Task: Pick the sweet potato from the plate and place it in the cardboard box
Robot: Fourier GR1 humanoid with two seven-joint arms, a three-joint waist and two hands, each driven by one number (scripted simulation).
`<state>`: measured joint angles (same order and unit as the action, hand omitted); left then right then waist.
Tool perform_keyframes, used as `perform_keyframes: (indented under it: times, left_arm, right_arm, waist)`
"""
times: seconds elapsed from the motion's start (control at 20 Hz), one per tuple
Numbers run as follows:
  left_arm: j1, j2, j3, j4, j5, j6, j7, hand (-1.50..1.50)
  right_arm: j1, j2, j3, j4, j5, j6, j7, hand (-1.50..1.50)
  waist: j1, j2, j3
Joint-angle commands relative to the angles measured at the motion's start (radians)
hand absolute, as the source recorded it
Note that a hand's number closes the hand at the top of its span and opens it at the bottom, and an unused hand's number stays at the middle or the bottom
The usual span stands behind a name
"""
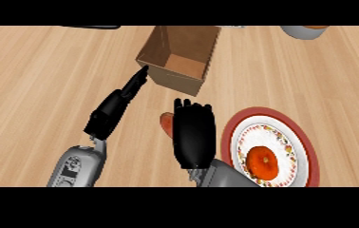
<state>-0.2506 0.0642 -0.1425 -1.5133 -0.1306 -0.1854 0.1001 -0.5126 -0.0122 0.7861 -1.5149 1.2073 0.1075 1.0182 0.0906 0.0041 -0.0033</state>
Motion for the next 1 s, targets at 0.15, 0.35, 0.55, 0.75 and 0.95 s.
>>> perform_keyframes:
  times: [0.15, 0.35, 0.55, 0.75, 0.95]
  left_arm:
    - [-0.034, 0.003, 0.013, 0.035, -0.012, 0.008, 0.001, 0.0]
    - [-0.01, 0.016, 0.017, 0.033, -0.004, -0.006, -0.018, 0.0]
    - [0.022, 0.003, 0.0, 0.029, -0.02, 0.009, -0.027, 0.0]
    - [0.022, 0.008, 0.021, 0.047, -0.007, 0.006, -0.038, 0.0]
    - [0.026, -0.007, 0.008, 0.025, -0.014, 0.018, -0.024, 0.0]
  right_arm:
    - [-0.289, 0.012, 0.149, -0.052, -0.152, -0.017, 0.287, 1.5]
    - [-0.384, 0.011, 0.144, -0.101, -0.145, -0.086, 0.355, 1.5]
    - [-0.462, 0.011, 0.084, -0.099, -0.158, -0.087, 0.415, 1.5]
    - [-0.544, 0.011, 0.035, -0.084, -0.171, -0.064, 0.46, 1.5]
    - [-0.59, 0.011, -0.008, -0.033, -0.184, -0.072, 0.468, 1.5]
  waist:
    - [-0.002, -0.004, 0.001]
    - [-0.007, -0.011, 0.0]
    - [-0.012, -0.014, 0.0]
    - [-0.029, -0.016, -0.001]
    - [-0.032, -0.016, 0.0]
